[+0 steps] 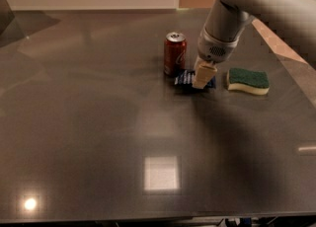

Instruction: Move rxbar blueberry near coke can

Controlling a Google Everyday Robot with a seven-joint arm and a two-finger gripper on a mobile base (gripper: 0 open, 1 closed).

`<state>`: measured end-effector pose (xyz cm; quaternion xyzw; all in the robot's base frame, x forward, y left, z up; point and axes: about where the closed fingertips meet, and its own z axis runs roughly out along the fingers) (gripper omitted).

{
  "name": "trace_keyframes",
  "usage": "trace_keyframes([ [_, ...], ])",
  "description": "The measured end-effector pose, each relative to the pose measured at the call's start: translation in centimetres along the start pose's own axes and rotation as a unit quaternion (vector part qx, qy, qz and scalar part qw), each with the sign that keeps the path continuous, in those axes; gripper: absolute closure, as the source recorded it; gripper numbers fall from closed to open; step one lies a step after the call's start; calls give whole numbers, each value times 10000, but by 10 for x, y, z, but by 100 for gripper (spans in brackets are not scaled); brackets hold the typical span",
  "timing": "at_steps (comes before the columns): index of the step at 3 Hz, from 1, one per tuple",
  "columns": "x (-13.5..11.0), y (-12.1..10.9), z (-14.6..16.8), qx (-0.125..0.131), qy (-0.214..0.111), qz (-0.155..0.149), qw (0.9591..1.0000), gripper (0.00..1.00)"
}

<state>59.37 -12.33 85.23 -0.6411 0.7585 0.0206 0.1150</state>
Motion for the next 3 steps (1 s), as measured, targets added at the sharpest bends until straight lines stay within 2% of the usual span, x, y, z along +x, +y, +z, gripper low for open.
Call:
trace_keyframes([
  [1, -5, 2, 4, -123, -149, -66, 9998, 16],
  [2, -6, 2, 6, -122, -147, -68, 9998, 0],
  [3, -6, 2, 6, -121, -147, -68, 9998, 0],
])
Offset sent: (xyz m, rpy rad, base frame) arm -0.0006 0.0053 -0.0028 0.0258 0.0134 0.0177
